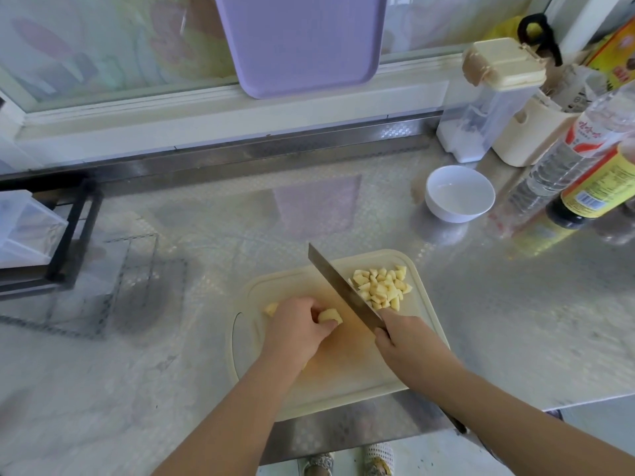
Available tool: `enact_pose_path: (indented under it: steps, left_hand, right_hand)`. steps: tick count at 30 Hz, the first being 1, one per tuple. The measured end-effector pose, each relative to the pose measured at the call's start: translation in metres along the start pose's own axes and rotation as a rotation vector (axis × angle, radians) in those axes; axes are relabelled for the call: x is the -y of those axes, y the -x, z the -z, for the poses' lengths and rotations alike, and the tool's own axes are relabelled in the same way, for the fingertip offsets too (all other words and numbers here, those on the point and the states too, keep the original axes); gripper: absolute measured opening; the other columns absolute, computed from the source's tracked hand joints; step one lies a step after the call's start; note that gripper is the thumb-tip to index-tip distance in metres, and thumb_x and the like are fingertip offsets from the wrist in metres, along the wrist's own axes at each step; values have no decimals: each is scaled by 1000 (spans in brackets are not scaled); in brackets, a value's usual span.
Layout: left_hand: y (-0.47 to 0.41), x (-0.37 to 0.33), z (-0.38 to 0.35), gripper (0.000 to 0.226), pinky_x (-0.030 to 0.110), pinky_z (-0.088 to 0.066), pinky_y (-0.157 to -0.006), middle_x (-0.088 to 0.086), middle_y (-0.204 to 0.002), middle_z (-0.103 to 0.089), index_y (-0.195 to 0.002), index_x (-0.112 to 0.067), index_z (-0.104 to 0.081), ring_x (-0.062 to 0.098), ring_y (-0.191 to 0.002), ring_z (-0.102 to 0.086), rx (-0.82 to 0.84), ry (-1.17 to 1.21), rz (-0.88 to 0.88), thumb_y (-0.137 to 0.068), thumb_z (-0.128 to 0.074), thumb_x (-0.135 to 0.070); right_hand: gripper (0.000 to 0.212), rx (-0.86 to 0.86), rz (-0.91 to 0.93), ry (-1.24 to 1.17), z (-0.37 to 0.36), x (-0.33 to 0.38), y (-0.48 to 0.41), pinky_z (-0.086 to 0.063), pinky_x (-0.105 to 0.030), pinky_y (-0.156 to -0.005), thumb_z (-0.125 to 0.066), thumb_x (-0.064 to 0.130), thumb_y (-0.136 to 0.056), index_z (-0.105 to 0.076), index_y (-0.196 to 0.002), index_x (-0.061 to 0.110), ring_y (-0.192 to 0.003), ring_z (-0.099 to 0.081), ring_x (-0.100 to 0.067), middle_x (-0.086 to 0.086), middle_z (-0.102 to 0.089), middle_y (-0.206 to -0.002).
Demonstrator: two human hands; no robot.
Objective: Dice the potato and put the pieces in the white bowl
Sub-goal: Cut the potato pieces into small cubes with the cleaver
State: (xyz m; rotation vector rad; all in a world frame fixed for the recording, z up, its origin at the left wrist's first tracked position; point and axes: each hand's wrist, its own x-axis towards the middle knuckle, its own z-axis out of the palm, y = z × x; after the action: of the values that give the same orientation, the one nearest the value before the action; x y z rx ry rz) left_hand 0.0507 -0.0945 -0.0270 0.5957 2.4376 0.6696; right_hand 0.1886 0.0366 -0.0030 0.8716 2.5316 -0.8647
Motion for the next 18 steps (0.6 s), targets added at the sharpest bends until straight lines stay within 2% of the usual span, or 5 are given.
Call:
enact_pose_path:
  steps: [3, 6, 9, 13, 18]
  left_hand:
    - [4, -4, -6, 21, 21, -43, -66, -10, -85, -65, -95, -23, -67, 6, -79, -60, -92, 113, 68, -83, -75, -38]
    - [5, -7, -12, 23, 21, -42, -67, -12, -85, -65, -96, -23, -67, 5, -79, -60, -147, 236, 120, -82, -76, -38]
    - [6, -4, -15, 24, 21, -46, -69, -11, -85, -68, -97, -20, -71, 5, -79, -62, -151, 244, 115, -82, -76, -38]
    - [8, -1, -17, 23, 12, -40, -61, -12, -80, -68, -96, -21, -72, 0, -74, -61, -174, 254, 103, -81, -77, -38]
    - [9, 0, -19, 25, 13, -42, -63, -12, -82, -68, -97, -21, -72, 0, -76, -62, -185, 266, 97, -82, -76, -40]
  right_hand:
    - [23, -9, -18, -31, -1, 1, -1, -53, -39, -70, -37, 29, -103, -53, -91, 18, -71, -60, -18, -1, -59, -77]
    - [23, -19, -21, -46, -3, 3, -2, -53, -37, -69, -38, 30, -103, -55, -92, 19, -71, -60, -16, -1, -60, -78]
    - [22, -22, -17, -42, -6, 5, -1, -54, -36, -70, -38, 29, -103, -54, -92, 20, -71, -59, -15, 0, -60, -78]
    - [22, -26, -21, -50, -14, 6, 1, -56, -36, -71, -38, 29, -103, -56, -92, 20, -69, -60, -14, 1, -60, -76]
    - [22, -25, -9, -34, -17, 6, 0, -58, -38, -76, -38, 30, -103, -56, -96, 21, -71, -60, -14, 3, -59, -77]
